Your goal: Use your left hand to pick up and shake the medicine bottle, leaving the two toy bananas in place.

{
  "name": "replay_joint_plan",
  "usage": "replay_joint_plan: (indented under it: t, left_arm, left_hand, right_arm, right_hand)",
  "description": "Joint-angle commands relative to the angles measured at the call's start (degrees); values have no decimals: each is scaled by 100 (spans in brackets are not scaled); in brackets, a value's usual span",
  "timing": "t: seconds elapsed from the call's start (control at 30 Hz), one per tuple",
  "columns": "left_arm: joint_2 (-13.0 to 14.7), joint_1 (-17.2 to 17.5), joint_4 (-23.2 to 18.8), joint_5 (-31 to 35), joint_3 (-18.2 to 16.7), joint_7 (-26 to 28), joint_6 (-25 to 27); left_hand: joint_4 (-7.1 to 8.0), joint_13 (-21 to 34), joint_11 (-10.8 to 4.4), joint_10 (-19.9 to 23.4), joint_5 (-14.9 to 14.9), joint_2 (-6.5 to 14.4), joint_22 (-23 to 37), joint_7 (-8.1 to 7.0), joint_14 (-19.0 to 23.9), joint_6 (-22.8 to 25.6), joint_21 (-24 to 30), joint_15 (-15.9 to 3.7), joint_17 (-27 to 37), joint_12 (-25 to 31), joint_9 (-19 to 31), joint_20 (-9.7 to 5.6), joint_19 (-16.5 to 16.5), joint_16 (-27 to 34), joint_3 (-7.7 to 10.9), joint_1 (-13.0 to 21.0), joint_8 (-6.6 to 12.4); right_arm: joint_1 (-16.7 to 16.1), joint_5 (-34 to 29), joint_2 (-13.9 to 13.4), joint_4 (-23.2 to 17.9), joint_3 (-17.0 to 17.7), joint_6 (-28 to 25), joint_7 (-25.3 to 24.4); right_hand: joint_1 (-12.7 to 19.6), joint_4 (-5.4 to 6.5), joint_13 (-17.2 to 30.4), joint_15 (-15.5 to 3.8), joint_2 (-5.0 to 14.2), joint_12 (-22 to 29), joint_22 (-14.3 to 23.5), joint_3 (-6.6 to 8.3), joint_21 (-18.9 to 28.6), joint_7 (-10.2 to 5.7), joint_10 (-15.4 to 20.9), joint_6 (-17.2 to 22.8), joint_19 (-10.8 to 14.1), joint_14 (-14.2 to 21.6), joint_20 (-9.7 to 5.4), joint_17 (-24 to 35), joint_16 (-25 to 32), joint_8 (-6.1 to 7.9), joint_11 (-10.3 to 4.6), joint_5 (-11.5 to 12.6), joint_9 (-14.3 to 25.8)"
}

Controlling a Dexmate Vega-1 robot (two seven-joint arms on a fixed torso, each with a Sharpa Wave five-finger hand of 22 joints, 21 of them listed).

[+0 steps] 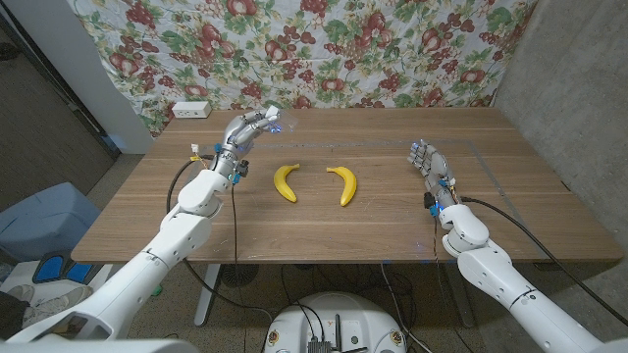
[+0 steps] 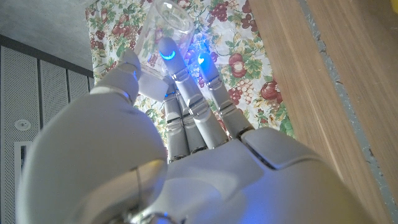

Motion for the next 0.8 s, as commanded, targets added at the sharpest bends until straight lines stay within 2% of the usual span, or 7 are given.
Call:
replay_joint_plan:
  t: [0.03, 0.3, 0.57, 0.8]
  left_arm:
    - [-37, -4, 14, -6, -7, 40, 16]
    - [157, -100, -65, 151, 87, 18, 334]
    - [614, -344, -269, 409, 334, -256, 1035]
    - [821, -514, -400, 501, 495, -426, 1487]
  left_hand:
    - [15, 1867, -1059, 1590, 21, 796, -8, -329, 19, 816, 60, -22, 35, 1, 554, -819, -15, 44, 46, 786, 224]
    - [16, 1888, -1044, 1589, 19, 793, -21, -330, 18, 819, 105, -20, 66, -9, 551, -819, -35, 39, 49, 787, 215]
    - [16, 1894, -1037, 1591, 17, 790, -33, -338, 9, 821, 144, -20, 93, -25, 548, -820, -56, 29, 53, 788, 206]
    - [20, 1906, -1026, 1588, 17, 794, -47, -326, -11, 804, 180, -18, 113, -40, 546, -817, -81, 9, 60, 786, 190]
  right_arm:
    - [33, 11, -5, 22, 4, -19, 24]
    - [41, 3, 3, 46, 3, -4, 23]
    - [40, 6, -2, 50, 10, -5, 22]
    - [39, 15, 10, 71, 12, 14, 31]
  right_hand:
    - [1, 12, 17, -21, -61, 5, 19, -20, -5, -4, 58, 24, 56, 39, 18, 11, -8, 6, -2, 23, 11]
    - [1, 11, 16, -22, -60, 3, 20, -22, -28, 0, 57, 23, 67, 38, 19, 8, -13, 6, 7, 23, 11]
    - [3, 11, 16, -19, -58, 3, 20, -22, -48, -4, 59, 24, 72, 41, 18, 6, -16, 7, 4, 24, 11]
    - [2, 12, 15, -20, -57, -2, 21, -24, -67, -2, 46, 27, 79, 44, 18, 4, -18, 8, 5, 24, 11]
